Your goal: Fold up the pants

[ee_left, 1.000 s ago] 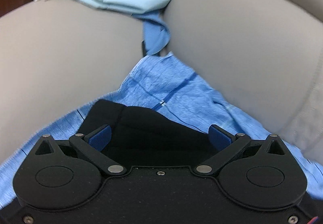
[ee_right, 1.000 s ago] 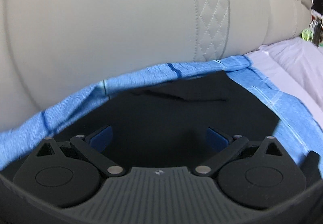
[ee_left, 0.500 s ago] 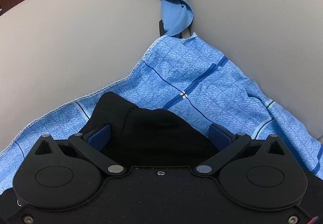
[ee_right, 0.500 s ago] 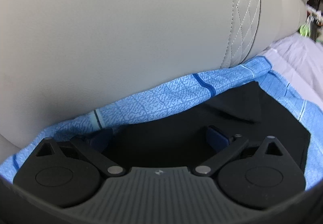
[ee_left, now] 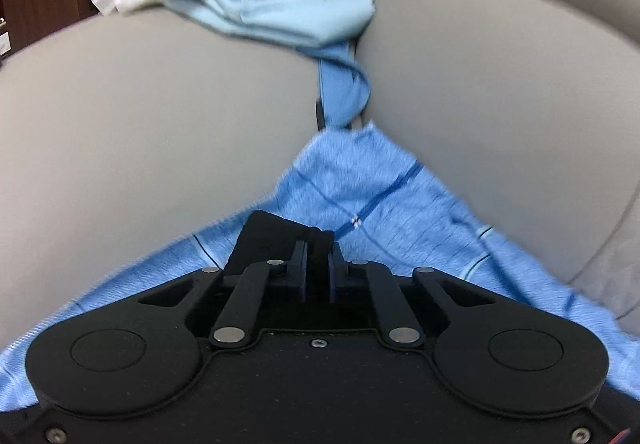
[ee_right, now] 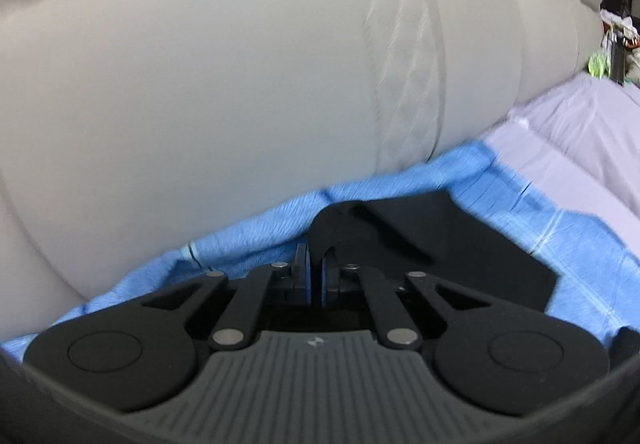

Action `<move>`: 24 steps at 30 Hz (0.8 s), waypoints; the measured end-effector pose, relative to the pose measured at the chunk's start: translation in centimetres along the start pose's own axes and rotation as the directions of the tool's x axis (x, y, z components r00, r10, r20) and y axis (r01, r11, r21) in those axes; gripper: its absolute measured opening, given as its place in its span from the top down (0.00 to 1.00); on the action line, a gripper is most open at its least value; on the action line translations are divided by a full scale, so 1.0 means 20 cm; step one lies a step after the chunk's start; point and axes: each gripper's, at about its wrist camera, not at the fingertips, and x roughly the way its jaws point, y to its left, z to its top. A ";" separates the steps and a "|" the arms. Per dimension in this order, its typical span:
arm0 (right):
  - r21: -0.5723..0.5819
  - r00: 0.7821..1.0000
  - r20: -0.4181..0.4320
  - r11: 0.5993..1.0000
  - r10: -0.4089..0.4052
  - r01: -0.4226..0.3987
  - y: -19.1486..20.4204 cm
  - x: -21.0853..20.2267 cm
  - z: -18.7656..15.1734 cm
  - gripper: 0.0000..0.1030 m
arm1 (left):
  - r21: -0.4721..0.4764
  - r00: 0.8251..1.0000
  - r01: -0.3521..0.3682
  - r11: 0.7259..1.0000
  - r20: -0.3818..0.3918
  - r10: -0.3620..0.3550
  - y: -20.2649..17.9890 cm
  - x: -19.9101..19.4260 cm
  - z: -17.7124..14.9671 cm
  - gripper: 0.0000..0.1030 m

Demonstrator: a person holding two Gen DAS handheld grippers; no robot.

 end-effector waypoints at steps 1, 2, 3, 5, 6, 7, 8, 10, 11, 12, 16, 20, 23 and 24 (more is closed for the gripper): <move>-0.009 1.000 0.030 1.000 0.009 -0.009 -0.04 -0.07 0.00 0.93 | 0.002 1.000 0.011 1.000 0.014 -0.011 0.03 -0.05 0.01 0.92; -0.025 0.998 0.062 1.000 0.013 -0.011 -0.08 -0.15 -0.01 0.93 | 0.006 0.999 0.020 1.000 0.025 -0.020 0.05 -0.11 0.02 0.93; -0.040 0.996 0.088 0.999 0.016 -0.012 -0.10 -0.23 -0.03 0.93 | 0.006 0.999 0.034 0.999 0.034 -0.034 0.08 -0.16 0.03 0.93; -0.046 0.992 0.123 0.998 0.036 -0.031 -0.22 -0.36 -0.06 0.93 | 0.003 0.997 0.061 0.998 0.043 -0.061 0.16 -0.27 0.02 0.93; -0.045 0.990 0.132 0.998 0.046 -0.040 -0.29 -0.42 -0.09 0.93 | 0.009 0.996 0.076 0.997 0.048 -0.076 0.20 -0.33 0.01 0.94; -0.041 0.989 0.139 0.998 0.053 -0.048 -0.33 -0.49 -0.12 0.93 | 0.018 0.995 0.087 0.996 0.050 -0.087 0.24 -0.38 0.00 0.94; -0.039 0.988 0.144 0.998 0.057 -0.052 -0.39 -0.55 -0.17 0.93 | 0.025 0.994 0.096 0.995 0.053 -0.097 0.28 -0.43 -0.02 0.94; -0.031 0.986 0.156 0.998 0.053 -0.049 -0.50 -0.62 -0.27 0.93 | 0.037 0.992 0.109 0.993 0.055 -0.111 0.37 -0.54 -0.08 0.94; -0.027 0.986 0.163 0.999 0.046 -0.042 -0.57 -0.65 -0.34 0.93 | 0.038 0.991 0.116 0.993 0.056 -0.118 0.41 -0.59 -0.11 0.94; -0.023 0.984 0.172 0.999 0.038 -0.034 -0.62 -0.70 -0.39 0.93 | 0.037 0.991 0.124 0.992 0.053 -0.126 0.46 -0.63 -0.14 0.95; 0.033 0.982 0.188 0.999 -0.002 -0.004 -0.80 -0.85 -0.65 0.93 | 0.027 0.990 0.134 0.991 0.050 -0.135 0.66 -0.79 -0.29 0.95; 0.109 0.986 0.160 0.994 -0.046 0.028 -0.94 -0.92 -0.90 0.93 | 0.028 0.992 0.118 0.993 0.032 -0.119 0.81 -0.86 -0.44 0.96; 0.120 0.990 0.116 0.991 -0.077 0.063 -1.01 -0.92 -1.05 0.93 | 0.020 0.996 0.094 0.995 0.006 -0.094 0.89 -0.86 -0.54 0.97; 0.113 0.991 0.106 0.991 -0.087 0.075 -1.02 -0.92 -1.09 0.93 | 0.021 0.996 0.087 0.996 0.001 -0.087 0.91 -0.86 -0.57 0.97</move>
